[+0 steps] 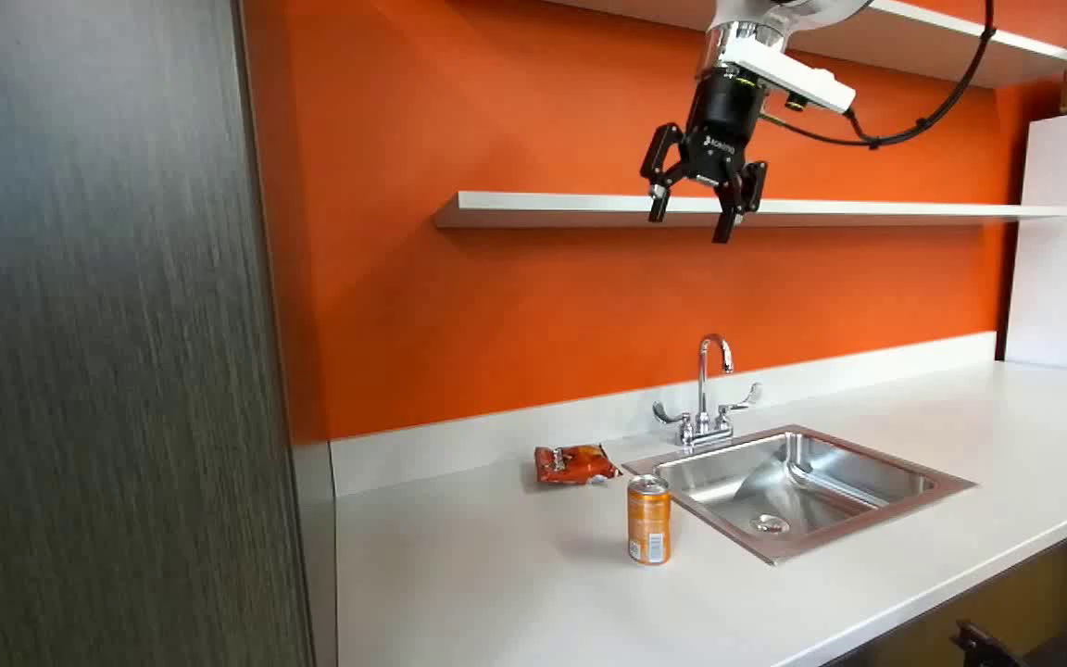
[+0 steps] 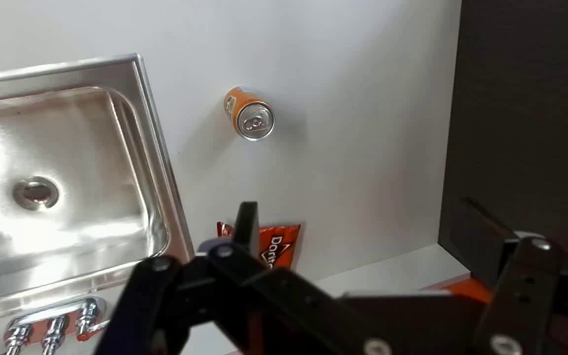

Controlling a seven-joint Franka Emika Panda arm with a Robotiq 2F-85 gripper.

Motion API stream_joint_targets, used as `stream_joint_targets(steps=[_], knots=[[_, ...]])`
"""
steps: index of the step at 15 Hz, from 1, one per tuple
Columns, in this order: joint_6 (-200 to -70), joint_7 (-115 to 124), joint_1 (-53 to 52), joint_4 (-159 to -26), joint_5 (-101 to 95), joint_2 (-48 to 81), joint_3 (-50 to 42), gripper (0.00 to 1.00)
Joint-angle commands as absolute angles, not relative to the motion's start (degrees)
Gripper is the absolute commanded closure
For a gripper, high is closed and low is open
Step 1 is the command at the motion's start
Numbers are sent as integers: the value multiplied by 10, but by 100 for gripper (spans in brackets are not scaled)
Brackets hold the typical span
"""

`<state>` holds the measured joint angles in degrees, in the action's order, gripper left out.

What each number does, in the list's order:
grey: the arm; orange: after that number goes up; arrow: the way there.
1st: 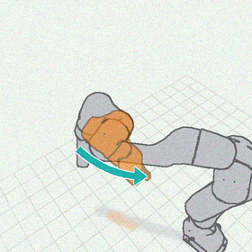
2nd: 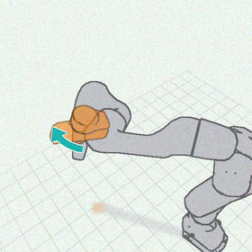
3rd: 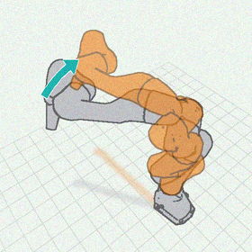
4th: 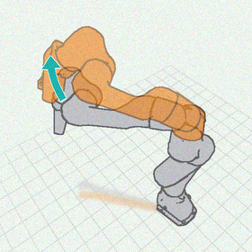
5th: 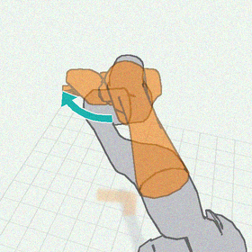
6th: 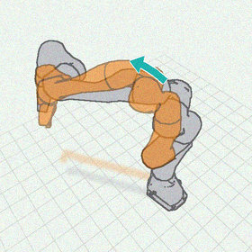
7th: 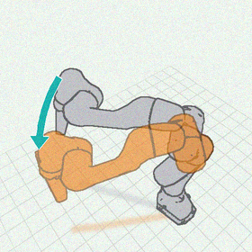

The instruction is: Move the soda can to the shelf

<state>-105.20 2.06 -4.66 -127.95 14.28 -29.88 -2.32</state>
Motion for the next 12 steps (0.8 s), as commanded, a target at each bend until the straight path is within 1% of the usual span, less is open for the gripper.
stream_joint_targets(steps=[1,7,12], knots=[[-1050,16,-35,-1278,148,-298,-14,0],[-1087,37,-18,-1300,86,-307,10,0],[-1129,41,-23,-1340,91,-307,15,0]])
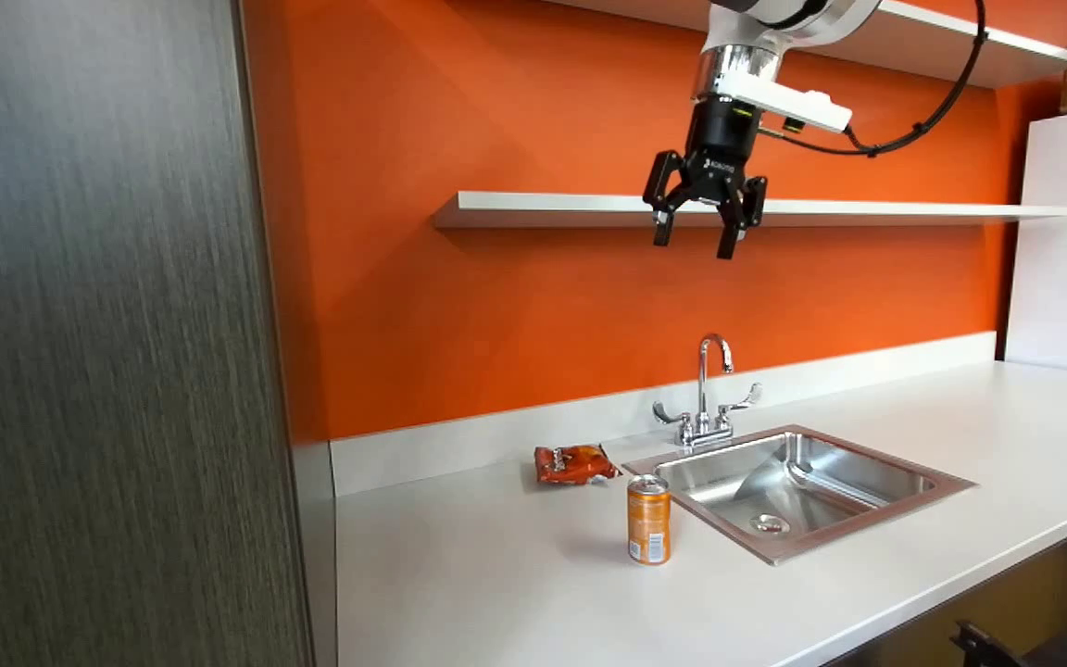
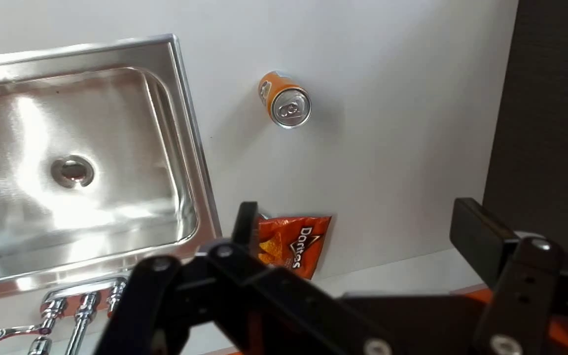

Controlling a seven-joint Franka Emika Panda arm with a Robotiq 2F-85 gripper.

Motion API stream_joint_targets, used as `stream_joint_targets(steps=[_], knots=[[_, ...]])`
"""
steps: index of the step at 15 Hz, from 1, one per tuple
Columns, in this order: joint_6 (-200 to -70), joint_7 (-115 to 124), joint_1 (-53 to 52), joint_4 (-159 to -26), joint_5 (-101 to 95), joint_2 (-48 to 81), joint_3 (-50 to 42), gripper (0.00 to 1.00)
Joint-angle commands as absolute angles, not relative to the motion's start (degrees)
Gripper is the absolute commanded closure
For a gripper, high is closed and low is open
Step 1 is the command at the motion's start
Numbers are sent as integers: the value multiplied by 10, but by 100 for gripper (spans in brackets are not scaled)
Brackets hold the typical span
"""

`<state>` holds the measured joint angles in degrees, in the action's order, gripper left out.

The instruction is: Move the soda can to the shelf

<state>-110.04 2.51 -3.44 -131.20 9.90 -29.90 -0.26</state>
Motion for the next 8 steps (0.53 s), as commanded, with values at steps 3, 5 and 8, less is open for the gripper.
stream_joint_targets(steps=[3,5,8], knots=[[-1150,45,-25,-1375,85,-307,23,0],[-1165,48,-27,-1400,84,-305,29,0],[-1191,47,-33,-1435,83,-293,38,0]])
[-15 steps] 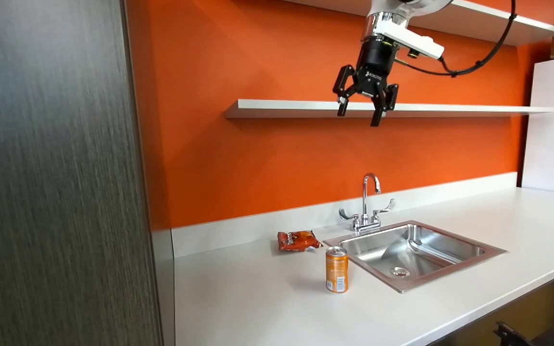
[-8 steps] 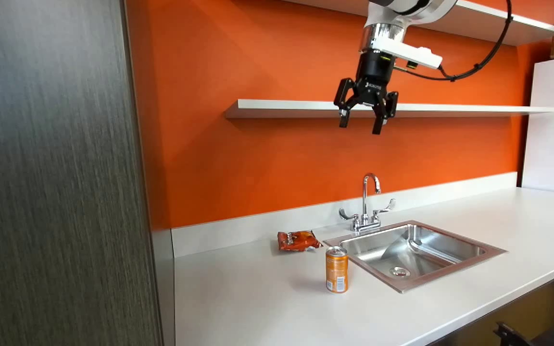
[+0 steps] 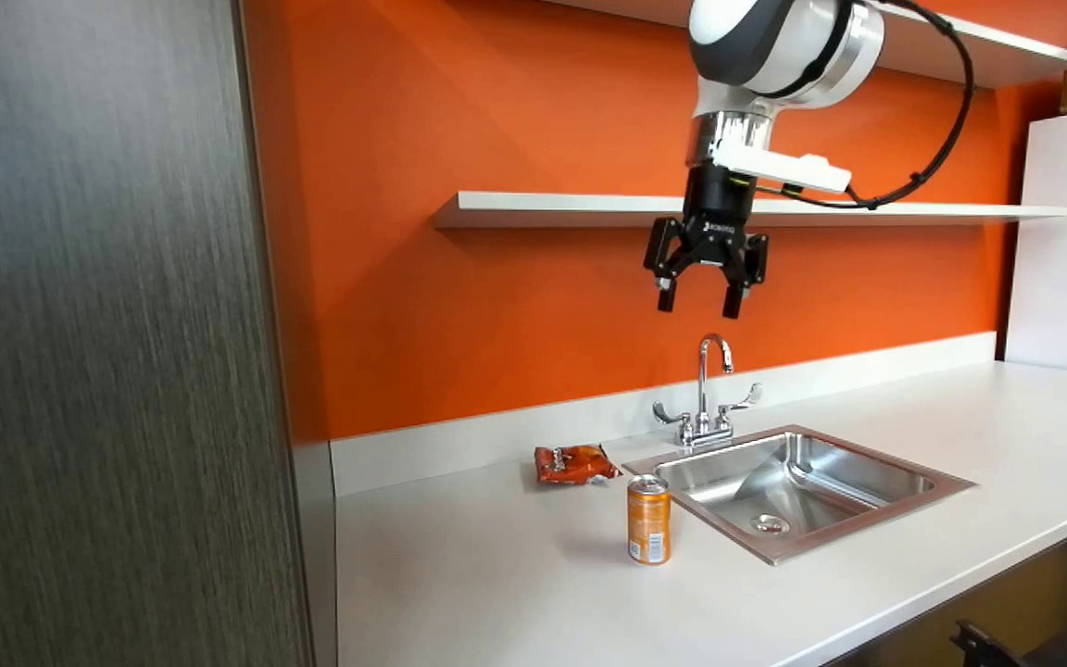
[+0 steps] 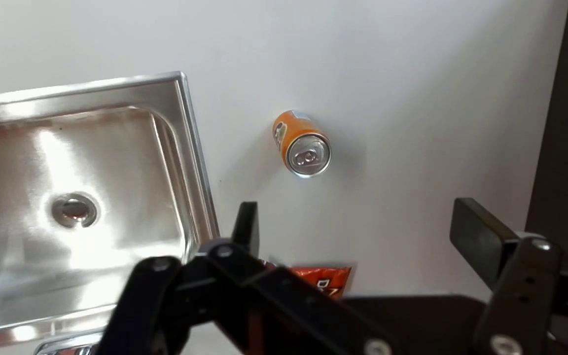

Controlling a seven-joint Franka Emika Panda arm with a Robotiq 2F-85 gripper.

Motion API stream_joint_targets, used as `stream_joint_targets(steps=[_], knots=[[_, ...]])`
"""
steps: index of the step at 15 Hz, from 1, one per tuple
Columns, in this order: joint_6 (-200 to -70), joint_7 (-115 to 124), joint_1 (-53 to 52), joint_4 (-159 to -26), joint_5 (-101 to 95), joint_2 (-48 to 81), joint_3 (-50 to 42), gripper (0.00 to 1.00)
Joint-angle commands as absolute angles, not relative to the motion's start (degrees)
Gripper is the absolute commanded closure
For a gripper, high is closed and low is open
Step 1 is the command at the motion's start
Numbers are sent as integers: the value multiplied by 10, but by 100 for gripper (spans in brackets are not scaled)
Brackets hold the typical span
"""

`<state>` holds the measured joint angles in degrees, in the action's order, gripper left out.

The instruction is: Move the soda can to the shelf

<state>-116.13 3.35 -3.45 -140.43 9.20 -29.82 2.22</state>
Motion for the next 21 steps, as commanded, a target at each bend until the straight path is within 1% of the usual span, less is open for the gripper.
stream_joint_targets(steps=[1,9,17,21], knots=[[-1197,51,-33,-1443,80,-290,43,0],[-1264,39,-50,-1496,89,-220,50,0],[-1355,28,-57,-1496,88,-106,48,0],[-1379,18,-61,-1494,91,-63,48,0]])
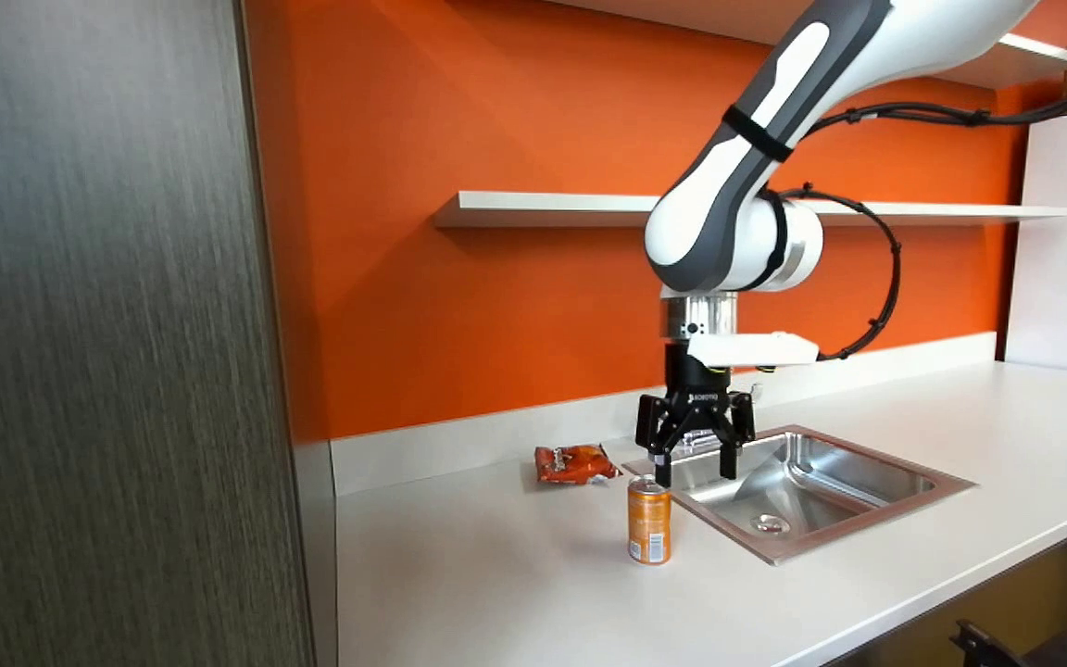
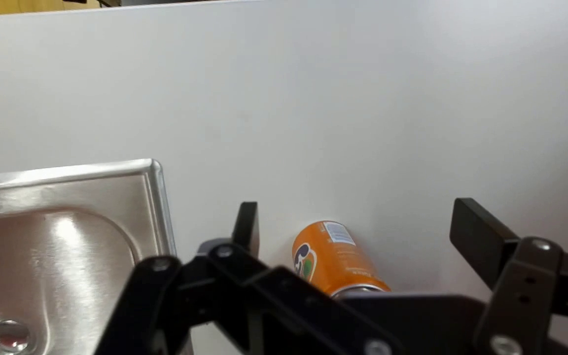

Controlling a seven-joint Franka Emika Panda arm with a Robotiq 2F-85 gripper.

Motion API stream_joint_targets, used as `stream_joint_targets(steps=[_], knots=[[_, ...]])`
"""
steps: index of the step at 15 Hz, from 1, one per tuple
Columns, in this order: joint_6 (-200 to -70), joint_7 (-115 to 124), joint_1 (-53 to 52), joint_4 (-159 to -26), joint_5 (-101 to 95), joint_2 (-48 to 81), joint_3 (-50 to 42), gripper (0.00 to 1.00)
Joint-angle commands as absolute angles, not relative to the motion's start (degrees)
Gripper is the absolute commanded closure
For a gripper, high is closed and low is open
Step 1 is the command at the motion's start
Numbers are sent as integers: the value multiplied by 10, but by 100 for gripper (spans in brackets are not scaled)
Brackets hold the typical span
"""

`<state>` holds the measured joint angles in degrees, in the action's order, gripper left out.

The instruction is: Move the soda can to the shelf

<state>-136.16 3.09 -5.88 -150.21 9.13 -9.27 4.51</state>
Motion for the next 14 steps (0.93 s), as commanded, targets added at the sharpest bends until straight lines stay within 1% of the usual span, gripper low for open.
stream_joint_targets(steps=[1,11,14], knots=[[-1382,15,-62,-1494,90,-55,48,0],[-1411,-4,-66,-1480,92,8,52,0],[-1440,-3,-66,-1479,99,15,53,0]])
